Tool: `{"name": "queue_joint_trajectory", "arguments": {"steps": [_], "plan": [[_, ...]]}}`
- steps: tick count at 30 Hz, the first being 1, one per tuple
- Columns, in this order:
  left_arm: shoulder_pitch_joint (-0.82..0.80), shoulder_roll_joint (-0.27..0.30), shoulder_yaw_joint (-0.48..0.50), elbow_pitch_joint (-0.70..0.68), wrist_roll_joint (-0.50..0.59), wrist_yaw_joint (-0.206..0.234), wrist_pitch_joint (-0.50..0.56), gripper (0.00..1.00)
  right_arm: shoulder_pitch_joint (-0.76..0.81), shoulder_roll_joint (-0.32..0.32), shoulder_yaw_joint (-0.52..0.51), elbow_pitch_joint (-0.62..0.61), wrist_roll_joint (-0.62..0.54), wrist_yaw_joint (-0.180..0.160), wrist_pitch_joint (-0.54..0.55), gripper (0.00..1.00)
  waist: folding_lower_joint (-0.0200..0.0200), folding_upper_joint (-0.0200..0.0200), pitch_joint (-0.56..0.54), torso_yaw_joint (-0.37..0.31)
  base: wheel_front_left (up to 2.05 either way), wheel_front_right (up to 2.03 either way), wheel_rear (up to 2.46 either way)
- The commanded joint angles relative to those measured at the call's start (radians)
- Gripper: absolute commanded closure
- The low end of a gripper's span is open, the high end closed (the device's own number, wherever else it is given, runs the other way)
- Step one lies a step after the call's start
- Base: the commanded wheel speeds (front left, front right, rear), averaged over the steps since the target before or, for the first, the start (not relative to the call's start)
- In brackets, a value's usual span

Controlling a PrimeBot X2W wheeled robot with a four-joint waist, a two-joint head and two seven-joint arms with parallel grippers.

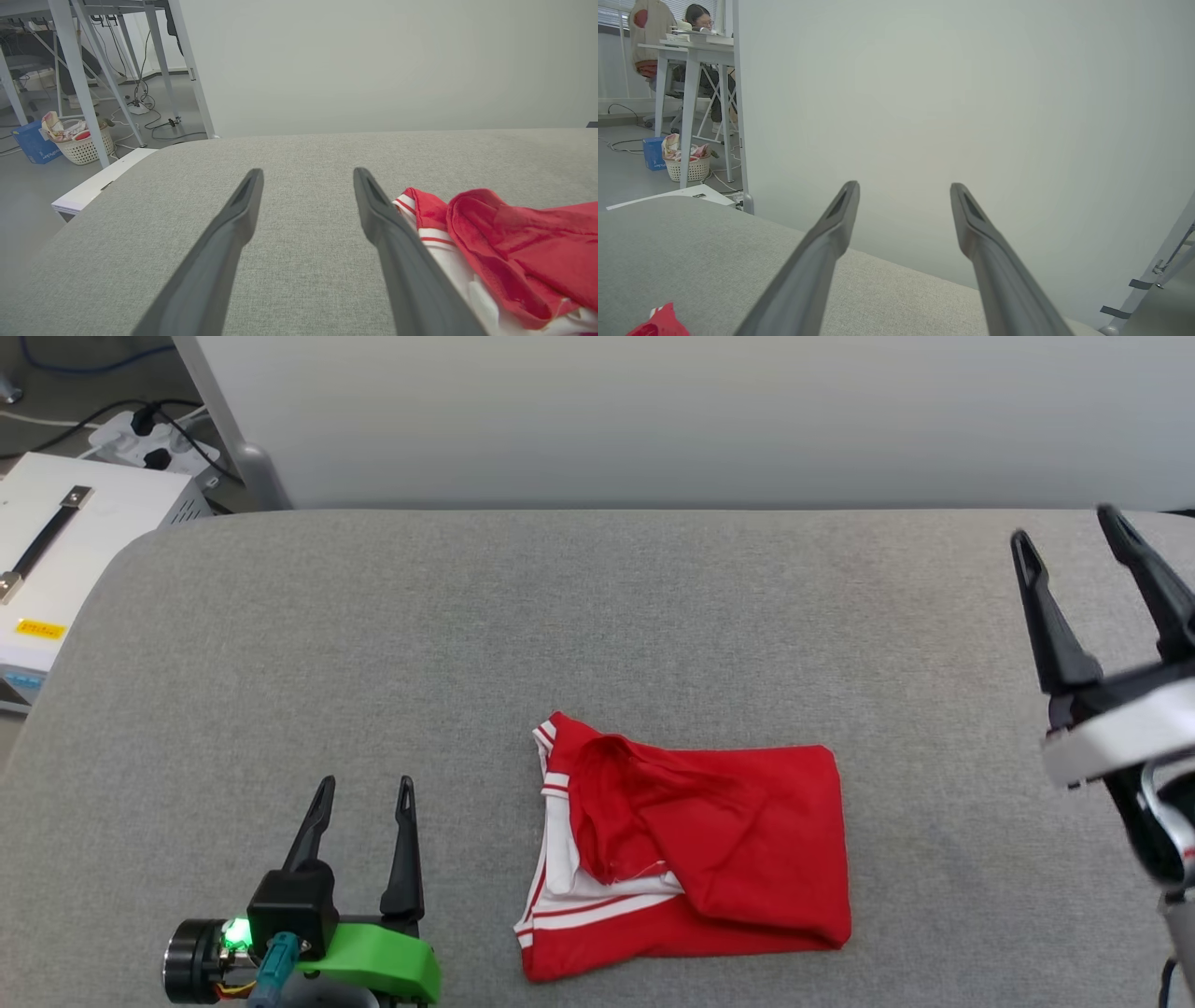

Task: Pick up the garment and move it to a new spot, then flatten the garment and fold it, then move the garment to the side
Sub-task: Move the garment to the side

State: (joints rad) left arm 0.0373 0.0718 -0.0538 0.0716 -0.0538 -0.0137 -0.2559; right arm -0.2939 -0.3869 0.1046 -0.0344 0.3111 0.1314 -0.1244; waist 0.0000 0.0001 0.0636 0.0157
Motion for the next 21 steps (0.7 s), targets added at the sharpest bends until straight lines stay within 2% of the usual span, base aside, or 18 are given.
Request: {"name": "queue_joint_trajectory", "arguments": {"steps": [1, 5, 8, 15, 21], "plan": [[-0.02, 0.0, 0.002, -0.001, -0.002, -0.003, -0.006, 0.0, -0.034, -0.024, 0.028, -0.001, 0.029, -0.001, 0.053, 0.0, 0.0, -0.0001, 0.01, 0.007, 0.0, 0.0, 0.0], [-0.028, -0.002, 0.0, -0.003, -0.003, -0.001, -0.006, 0.0, -0.112, -0.108, 0.12, 0.005, 0.15, -0.001, 0.253, 0.0, 0.0, -0.0001, 0.03, 0.016, 0.0, 0.0, 0.0], [-0.036, -0.004, -0.002, -0.006, -0.005, 0.002, -0.006, 0.0, -0.15, -0.148, 0.171, 0.025, 0.251, -0.001, 0.374, 0.0, 0.0, -0.0001, 0.048, 0.021, 0.0, 0.0, 0.0], [-0.065, -0.009, -0.013, -0.004, -0.009, 0.001, -0.006, 0.0, -0.127, -0.178, 0.269, 0.104, 0.445, -0.001, 0.618, 0.0, 0.0, -0.0001, 0.093, 0.04, 0.0, 0.0, 0.0], [-0.093, -0.012, -0.025, 0.0, -0.009, 0.0, -0.006, 0.0, -0.071, -0.184, 0.329, 0.151, 0.549, -0.001, 0.725, 0.0, 0.0, -0.0001, 0.135, 0.064, 0.0, 0.0, 0.0]]}}
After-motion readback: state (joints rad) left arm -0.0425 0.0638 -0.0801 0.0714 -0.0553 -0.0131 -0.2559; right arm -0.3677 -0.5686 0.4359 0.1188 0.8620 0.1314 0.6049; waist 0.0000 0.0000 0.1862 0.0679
